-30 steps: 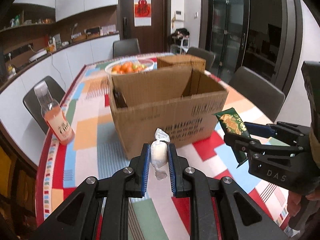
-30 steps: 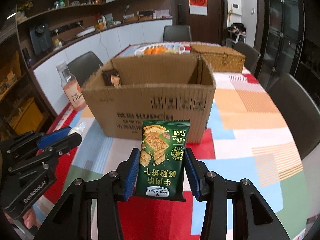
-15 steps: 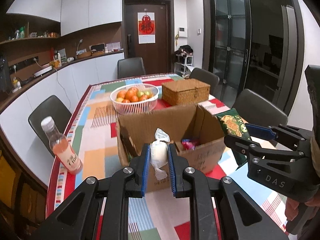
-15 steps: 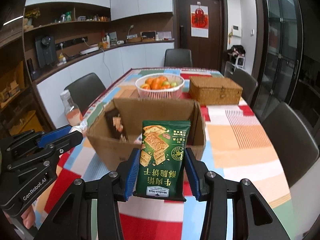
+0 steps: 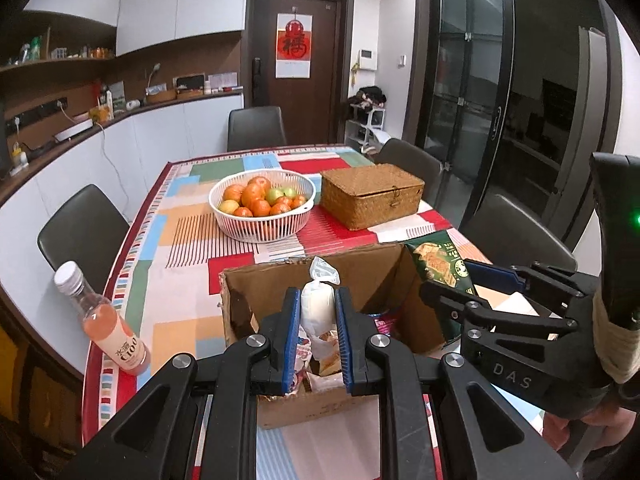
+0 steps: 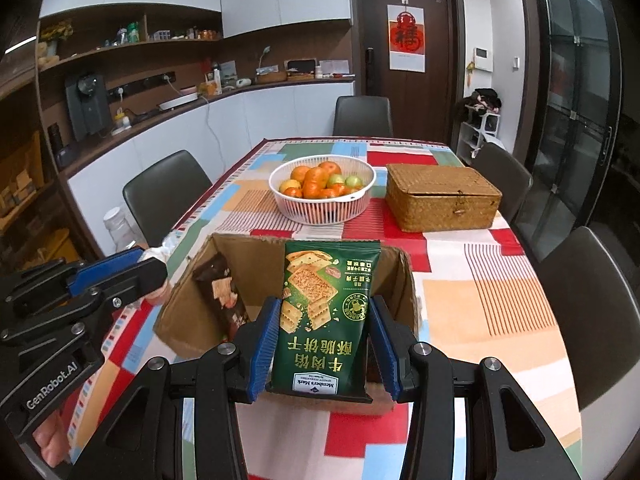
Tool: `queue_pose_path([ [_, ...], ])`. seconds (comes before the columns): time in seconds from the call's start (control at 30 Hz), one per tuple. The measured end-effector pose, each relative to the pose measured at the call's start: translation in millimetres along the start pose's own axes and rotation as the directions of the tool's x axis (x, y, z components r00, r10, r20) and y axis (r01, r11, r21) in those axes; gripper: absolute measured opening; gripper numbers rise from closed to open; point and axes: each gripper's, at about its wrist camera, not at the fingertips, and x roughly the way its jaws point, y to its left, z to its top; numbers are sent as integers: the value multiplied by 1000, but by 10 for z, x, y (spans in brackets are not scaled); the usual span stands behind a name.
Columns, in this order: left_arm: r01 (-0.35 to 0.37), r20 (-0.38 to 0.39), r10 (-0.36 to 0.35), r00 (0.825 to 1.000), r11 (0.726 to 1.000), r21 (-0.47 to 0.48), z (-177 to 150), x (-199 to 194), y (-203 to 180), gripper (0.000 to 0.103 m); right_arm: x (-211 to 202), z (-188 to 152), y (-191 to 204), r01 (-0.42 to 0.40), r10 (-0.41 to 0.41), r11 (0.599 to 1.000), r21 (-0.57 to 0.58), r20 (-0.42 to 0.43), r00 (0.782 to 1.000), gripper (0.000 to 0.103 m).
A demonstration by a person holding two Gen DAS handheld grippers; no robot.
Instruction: Organize snacks
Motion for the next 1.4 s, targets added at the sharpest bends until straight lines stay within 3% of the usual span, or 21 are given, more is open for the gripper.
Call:
queue_pose_path([
  [0.47, -95, -88, 95, 992, 995, 10, -7, 448, 69, 22, 401, 86, -71, 40, -41, 999, -21, -87, 995, 45],
  [0.83, -162, -28, 163, 986, 986, 46, -185, 121, 29, 37, 243, -36, -42, 46, -49, 998, -38, -78, 996, 46],
  [0.93, -173, -9, 173, 985, 984, 41, -283, -37, 14, 46, 70, -138, -35, 48, -49, 999, -27, -46, 998, 46],
  [1.13, -195, 60, 193, 979, 980, 33, -531, -443, -111, 67, -366, -418, -4, 64, -64, 998, -8, 40, 997, 57],
  [1.2, -192, 92, 188, 978, 981, 35, -617, -592, -166, 79, -478, -506, 10, 69, -69, 998, 0, 57, 996, 61],
  [1.4, -228, 161, 221, 962, 973, 23, -851, -941, -303, 91, -874, -849, 50, 86, -87, 996, 17, 113, 990, 74],
])
